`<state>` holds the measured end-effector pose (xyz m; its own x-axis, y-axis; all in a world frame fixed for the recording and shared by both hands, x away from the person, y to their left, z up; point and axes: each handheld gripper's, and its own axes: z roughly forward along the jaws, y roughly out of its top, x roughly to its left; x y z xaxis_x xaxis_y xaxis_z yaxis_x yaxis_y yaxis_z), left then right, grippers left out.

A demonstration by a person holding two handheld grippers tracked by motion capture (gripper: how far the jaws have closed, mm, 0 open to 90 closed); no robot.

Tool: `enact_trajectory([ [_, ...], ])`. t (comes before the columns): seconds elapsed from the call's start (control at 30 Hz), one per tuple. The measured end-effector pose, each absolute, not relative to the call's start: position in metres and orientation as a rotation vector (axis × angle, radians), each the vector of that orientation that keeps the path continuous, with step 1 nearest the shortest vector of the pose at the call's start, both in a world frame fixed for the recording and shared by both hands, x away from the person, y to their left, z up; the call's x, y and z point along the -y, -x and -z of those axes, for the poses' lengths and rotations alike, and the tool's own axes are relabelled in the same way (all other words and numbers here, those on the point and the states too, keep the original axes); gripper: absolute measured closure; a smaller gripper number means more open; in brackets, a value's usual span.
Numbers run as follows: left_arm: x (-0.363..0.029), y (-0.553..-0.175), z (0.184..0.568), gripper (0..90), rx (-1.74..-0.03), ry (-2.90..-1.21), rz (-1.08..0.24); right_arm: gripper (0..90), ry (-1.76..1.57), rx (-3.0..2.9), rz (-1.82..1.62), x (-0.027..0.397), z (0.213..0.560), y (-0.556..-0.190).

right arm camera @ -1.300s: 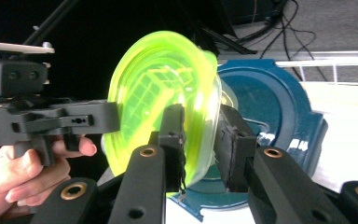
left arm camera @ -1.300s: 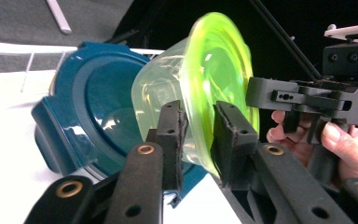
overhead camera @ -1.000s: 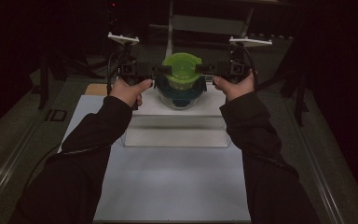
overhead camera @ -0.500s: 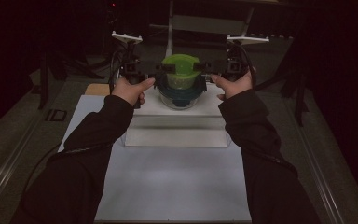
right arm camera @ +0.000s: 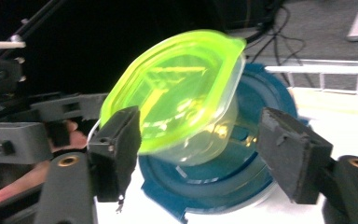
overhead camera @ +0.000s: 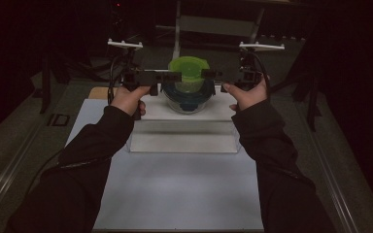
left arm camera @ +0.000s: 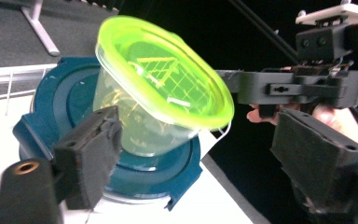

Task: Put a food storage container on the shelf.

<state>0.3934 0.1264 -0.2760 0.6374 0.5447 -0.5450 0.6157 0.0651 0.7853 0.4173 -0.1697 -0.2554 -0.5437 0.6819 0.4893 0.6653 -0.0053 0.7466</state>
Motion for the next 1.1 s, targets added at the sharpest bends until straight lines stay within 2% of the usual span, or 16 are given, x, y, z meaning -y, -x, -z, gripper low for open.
enact_trajectory([
  [0.1, -0.127, -0.387, 0.279, 13.7, -0.963, -1.580, 0.076, 22.2, -1.445, -2.235, -1.662, 0.171, 0.258, -0.411],
  [0.23, -0.129, -0.374, 0.281, 13.6, -0.925, -1.586, 0.021, 20.6, -1.382, -2.267, -1.681, 0.173, 0.263, -0.400],
  [0.57, -0.130, -0.352, 0.293, 11.1, -0.866, -1.627, 0.005, 20.3, -1.315, -2.323, -1.670, 0.178, 0.288, -0.374],
  [0.73, -0.127, -0.341, 0.303, 4.4, -0.836, -1.664, 0.027, 20.5, -1.289, -2.349, -1.657, 0.180, 0.306, -0.361],
  [1.1, -0.116, -0.315, 0.333, 3.0, -0.759, -1.713, 0.038, 19.3, -1.233, -2.386, -1.638, 0.185, 0.342, -0.340],
])
